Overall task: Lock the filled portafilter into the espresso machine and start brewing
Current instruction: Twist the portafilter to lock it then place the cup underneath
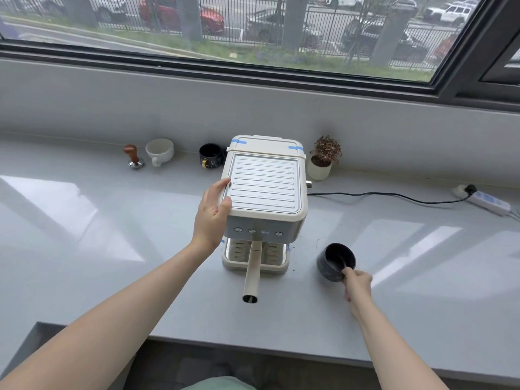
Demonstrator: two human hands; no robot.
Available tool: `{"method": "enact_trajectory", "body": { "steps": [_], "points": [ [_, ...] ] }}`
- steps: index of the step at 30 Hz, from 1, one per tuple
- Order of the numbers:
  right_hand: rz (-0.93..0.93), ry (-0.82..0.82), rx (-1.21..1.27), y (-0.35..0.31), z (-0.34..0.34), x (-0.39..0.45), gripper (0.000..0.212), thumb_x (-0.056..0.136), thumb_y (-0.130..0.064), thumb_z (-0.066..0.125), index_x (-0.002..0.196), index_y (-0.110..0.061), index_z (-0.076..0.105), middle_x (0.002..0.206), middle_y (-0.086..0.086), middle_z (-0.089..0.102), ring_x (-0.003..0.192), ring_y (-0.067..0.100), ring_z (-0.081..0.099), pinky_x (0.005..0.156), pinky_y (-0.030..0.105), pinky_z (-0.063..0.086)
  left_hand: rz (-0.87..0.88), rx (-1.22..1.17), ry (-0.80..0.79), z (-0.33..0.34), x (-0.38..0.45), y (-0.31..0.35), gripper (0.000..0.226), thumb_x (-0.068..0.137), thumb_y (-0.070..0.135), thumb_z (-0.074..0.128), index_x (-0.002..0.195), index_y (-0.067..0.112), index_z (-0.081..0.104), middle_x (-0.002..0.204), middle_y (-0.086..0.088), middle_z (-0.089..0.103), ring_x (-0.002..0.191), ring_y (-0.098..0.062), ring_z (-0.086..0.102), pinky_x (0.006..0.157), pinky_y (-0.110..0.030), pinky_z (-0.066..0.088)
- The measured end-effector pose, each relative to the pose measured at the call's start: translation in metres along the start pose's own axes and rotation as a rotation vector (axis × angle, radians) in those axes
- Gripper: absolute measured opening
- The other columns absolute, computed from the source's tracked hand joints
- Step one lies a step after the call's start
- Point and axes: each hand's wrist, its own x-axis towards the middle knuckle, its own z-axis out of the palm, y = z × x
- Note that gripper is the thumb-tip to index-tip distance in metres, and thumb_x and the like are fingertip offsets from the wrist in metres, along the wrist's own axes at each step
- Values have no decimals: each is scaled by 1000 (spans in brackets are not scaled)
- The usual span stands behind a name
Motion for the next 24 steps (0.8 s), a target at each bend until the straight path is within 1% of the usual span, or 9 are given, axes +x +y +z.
{"method": "enact_trajectory", "body": {
  "steps": [2,4,7,10,13,17,20,21,24],
  "points": [
    [-51,-90,-28,-7,13,-11,18,83,-21,52,97,-20,41,76,6,48,57,18,35,48,25,29,-4,-8,5,0,0,-1,48,85,33,37,133,33,45,131,15,48,128,-14,43,108,-45,37],
    [-79,-187,-73,-18,29,-24,29,85,-20,50,113,-23,43,82,6,54,61,16,39,53,28,30,-6,-14,7,1,0,-2,49,84,37,37,132,35,46,131,15,49,128,-14,44,108,-47,37],
    [-114,-318,-129,-30,52,-39,36,83,-18,49,119,-24,48,85,4,58,68,17,44,53,28,29,-3,-15,5,0,1,-4,50,83,39,37,132,36,45,130,16,49,128,-14,44,107,-48,38],
    [-121,-413,-174,-35,72,-49,35,85,-20,50,118,-26,49,88,5,58,78,20,47,56,29,31,1,-12,4,0,1,-3,51,82,41,36,132,35,45,131,15,48,127,-14,44,107,-48,38],
    [-130,-479,-196,-37,90,-57,33,85,-17,49,118,-25,49,88,5,56,77,21,46,57,29,34,7,-14,6,0,0,-4,51,82,41,37,132,35,46,131,15,49,128,-14,43,107,-46,38],
    [-141,-517,-232,-36,113,-59,32,84,-13,46,116,-13,50,89,5,50,72,19,43,56,28,34,6,-10,8,0,1,-3,51,82,40,37,132,34,46,129,16,49,127,-12,43,106,-41,38],
    [-154,-541,-264,-36,123,-59,29,84,-14,48,113,-13,53,83,3,52,71,19,46,54,26,37,15,-14,5,0,0,-3,52,81,42,36,131,34,46,126,19,49,127,-12,43,105,-40,39],
    [-160,-545,-265,-37,125,-59,25,85,-14,48,109,-14,54,79,2,51,69,19,46,54,26,38,15,-15,7,0,0,-4,51,82,43,36,131,35,46,127,19,49,126,-12,44,105,-41,39],
    [-184,-546,-211,-40,131,-60,5,87,-16,50,87,-19,54,71,-1,48,64,16,46,56,24,44,13,-12,11,0,1,-5,50,82,43,36,131,37,46,129,16,49,126,-12,44,104,-41,40]
  ]
}}
